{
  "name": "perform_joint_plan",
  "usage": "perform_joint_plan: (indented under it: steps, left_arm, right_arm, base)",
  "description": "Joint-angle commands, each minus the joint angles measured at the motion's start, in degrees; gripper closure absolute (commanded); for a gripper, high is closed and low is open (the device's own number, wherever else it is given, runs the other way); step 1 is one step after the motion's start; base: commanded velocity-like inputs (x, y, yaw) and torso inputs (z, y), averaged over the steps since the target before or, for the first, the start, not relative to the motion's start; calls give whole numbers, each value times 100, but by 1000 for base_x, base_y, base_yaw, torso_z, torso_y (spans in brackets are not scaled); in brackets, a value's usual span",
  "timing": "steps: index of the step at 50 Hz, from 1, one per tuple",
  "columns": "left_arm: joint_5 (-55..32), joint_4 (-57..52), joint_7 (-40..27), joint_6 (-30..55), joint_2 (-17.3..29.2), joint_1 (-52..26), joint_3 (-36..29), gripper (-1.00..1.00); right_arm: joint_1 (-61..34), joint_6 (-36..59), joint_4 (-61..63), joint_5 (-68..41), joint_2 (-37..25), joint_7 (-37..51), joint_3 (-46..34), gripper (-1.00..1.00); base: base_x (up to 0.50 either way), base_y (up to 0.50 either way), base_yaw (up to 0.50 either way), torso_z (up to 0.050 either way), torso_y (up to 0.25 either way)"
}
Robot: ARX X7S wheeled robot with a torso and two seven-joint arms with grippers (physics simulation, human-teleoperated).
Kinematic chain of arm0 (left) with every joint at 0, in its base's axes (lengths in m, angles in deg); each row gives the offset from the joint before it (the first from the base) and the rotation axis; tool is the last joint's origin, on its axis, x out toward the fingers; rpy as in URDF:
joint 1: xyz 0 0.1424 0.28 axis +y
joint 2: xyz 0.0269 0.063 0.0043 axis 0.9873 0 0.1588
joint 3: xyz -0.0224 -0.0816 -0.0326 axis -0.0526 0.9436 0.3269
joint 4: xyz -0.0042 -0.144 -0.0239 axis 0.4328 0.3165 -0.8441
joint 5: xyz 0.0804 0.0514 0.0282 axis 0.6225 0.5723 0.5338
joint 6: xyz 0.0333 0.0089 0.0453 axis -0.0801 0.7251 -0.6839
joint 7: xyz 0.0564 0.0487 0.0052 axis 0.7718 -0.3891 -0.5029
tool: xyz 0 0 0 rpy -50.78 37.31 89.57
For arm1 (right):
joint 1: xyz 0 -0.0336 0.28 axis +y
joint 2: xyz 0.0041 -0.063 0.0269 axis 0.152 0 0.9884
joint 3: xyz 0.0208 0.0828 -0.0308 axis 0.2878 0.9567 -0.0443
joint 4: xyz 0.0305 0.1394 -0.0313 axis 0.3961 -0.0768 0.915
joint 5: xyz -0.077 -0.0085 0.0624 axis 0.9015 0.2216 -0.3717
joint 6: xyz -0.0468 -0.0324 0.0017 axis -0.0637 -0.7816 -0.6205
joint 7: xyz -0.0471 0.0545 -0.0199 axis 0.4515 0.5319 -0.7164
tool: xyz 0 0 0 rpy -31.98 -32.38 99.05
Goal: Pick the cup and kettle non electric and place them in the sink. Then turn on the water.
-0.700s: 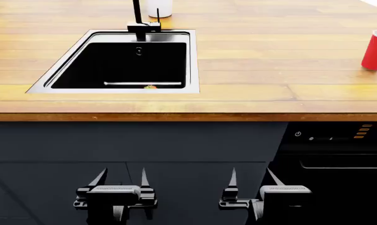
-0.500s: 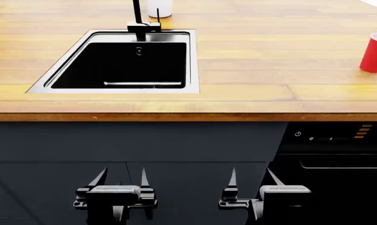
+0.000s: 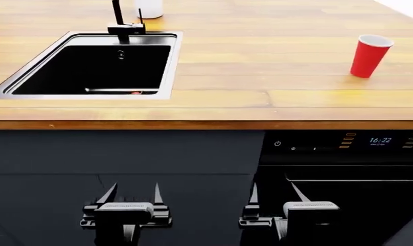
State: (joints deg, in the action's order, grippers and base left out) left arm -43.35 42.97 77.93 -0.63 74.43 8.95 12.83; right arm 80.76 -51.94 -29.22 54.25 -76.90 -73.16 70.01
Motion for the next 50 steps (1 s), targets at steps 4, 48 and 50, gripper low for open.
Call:
perform_joint_plan:
  steps: [4, 48, 50]
  left_arm:
    - [-115, 3, -115, 10, 99, -22, -116, -100]
    - [-379, 18, -378, -40, 341, -39, -396, -100]
    - [-390, 17, -388, -49, 349, -36, -404, -100]
  right_arm:
    - [-5, 26, 16, -126, -114, 107, -118, -100]
    - [-41, 16, -6, -364, -338, 362, -408, -100]
    - [-44, 19, -3, -371, -345, 373, -420, -100]
  base:
    - [0, -500, 0, 0, 0]
    - [0, -500, 0, 0, 0]
    - [0, -500, 0, 0, 0]
